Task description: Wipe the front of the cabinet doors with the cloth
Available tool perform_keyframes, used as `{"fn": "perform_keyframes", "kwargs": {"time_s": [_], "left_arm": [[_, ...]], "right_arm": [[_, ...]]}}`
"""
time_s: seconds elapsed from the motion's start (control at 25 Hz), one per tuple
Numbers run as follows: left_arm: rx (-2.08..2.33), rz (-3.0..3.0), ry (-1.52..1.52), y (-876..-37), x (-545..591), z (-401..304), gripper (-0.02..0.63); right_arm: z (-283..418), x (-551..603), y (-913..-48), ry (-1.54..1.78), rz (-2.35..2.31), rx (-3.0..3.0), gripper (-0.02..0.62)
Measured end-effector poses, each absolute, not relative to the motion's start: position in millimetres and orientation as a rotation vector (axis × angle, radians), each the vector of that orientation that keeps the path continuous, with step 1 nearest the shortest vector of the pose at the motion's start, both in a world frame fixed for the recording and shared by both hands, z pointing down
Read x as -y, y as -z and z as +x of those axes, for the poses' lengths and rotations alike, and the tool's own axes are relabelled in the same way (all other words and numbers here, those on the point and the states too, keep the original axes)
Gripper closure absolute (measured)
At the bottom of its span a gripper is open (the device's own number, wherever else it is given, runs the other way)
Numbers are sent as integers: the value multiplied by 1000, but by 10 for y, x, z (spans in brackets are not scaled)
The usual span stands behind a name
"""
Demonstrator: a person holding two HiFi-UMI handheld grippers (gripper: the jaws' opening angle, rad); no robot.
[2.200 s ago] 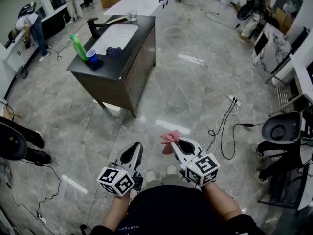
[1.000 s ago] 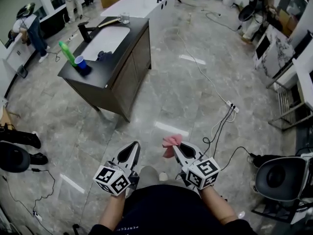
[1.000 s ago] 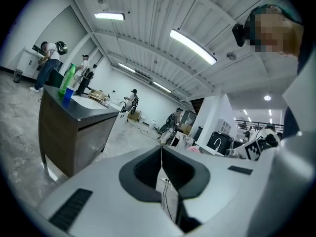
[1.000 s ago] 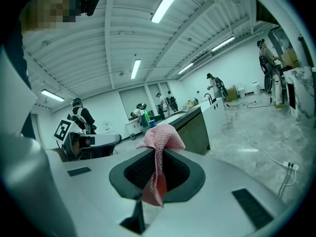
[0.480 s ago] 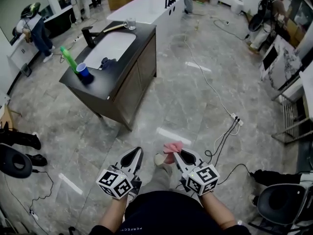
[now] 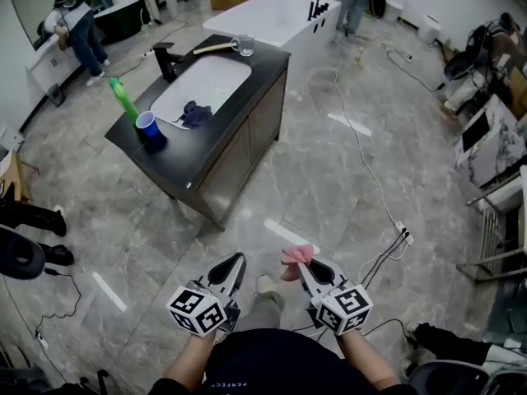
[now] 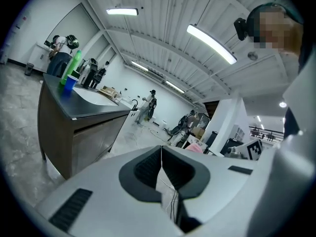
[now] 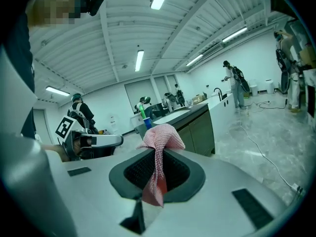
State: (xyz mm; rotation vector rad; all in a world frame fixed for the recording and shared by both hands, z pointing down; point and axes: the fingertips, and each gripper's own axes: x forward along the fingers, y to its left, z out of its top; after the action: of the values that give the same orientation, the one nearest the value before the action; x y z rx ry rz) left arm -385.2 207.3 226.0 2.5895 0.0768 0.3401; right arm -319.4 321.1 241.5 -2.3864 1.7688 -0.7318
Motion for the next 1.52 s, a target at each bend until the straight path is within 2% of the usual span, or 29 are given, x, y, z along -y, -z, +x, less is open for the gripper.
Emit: {"fn": "perform_keyframes", "kwargs": {"time_s": [0.44,1.12,1.52], "left_arm": [[94,2578,-309,-2395,-1463,-3379,597],[509,2455,-154,-2580,-1096,-4119,597],[710,2453,-150,-2708,-950,-3686,597]], "right_arm": [[-2590,-2616,-2626,800,-2307,-1935,541],[-2990,-1631,-2800,796,-1994,-2441,541],[-2624,-1165,-3023,775,-1695,-2720,541]]}}
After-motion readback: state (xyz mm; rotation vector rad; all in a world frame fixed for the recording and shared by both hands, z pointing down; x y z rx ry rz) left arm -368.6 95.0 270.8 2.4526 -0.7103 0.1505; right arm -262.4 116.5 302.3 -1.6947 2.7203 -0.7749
